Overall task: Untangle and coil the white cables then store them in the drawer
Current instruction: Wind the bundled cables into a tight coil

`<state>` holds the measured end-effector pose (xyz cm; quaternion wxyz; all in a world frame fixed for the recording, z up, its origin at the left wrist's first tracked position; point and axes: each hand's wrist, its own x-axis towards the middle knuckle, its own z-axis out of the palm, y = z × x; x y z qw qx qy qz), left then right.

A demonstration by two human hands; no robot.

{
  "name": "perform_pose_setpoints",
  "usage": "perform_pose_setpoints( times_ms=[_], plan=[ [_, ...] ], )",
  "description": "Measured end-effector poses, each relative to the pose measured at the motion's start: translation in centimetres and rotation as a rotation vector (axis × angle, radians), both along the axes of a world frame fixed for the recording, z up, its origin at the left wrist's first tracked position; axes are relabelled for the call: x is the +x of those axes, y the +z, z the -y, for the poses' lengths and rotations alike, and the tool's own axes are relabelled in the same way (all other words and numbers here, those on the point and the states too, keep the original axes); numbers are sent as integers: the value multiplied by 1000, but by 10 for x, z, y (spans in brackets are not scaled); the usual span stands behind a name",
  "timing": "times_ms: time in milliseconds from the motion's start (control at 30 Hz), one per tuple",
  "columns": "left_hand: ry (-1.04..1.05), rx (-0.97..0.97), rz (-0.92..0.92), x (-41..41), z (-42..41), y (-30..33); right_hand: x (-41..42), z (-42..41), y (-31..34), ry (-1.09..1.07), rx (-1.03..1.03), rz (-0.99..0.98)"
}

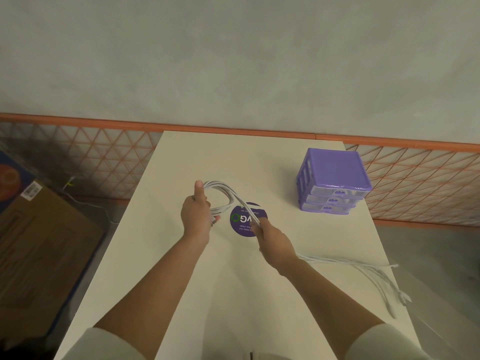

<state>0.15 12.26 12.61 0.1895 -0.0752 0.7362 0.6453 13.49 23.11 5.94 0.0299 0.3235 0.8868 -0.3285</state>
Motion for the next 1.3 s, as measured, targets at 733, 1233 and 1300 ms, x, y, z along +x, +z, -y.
perform_pose_setpoints(
  times_ms=[733, 1233, 1300],
  plan=[
    [-30, 113, -121, 15, -11, 12, -49, -2, 66, -497, -794, -411],
    [-100, -111, -422, 14, -13, 15, -38, 23, 93, -206, -846, -618],
    [-108, -138, -414, 14, -13, 18, -37, 22, 93, -178, -856, -622]
  ],
)
